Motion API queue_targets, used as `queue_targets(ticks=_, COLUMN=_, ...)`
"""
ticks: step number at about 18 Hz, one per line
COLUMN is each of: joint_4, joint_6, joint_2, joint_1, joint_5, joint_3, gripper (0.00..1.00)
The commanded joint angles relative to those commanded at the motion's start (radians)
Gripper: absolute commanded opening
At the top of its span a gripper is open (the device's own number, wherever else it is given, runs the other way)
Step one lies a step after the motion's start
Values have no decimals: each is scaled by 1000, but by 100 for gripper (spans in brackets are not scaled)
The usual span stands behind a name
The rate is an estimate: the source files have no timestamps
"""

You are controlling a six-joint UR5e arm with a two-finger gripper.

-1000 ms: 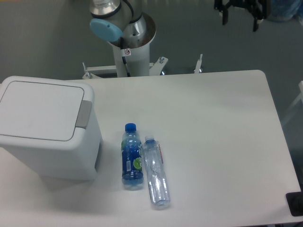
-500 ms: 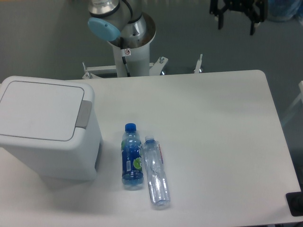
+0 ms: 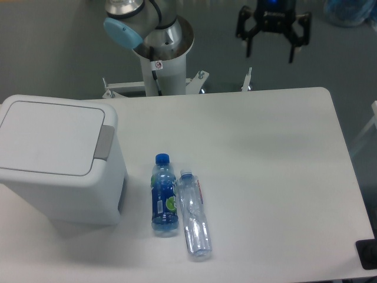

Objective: Open the trash can
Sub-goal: 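Move the open gripper toward the grey tab on the trash can lid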

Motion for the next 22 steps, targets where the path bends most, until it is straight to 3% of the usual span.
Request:
queue_targets(ticks=5, joint_4=69, joint_6=-74, joint_2=-15, joint_1=-100, joint_5=-86, joint_3=0, gripper=100)
queue_targets(ticks=8, joint_4=144, joint_6=-204, joint_2=-17, joint_1=-158, joint_5=-88, joint_3=-3, gripper=100)
queue_targets(ticks=13, joint_4=169, joint_6=-390, joint_2=-43, joint_1=-242, joint_5=-88, joint_3=8, gripper=100)
queue_targets(ticks=18, joint_4=305, joint_6=-399, joint_2=-120, joint_1=-365, joint_5=-80, joint_3=21, gripper=100)
queue_targets(ticks=22, joint_4=322, joint_6=-398, joint_2=-164, joint_1=-400, joint_5=-77, joint_3=61, gripper=100)
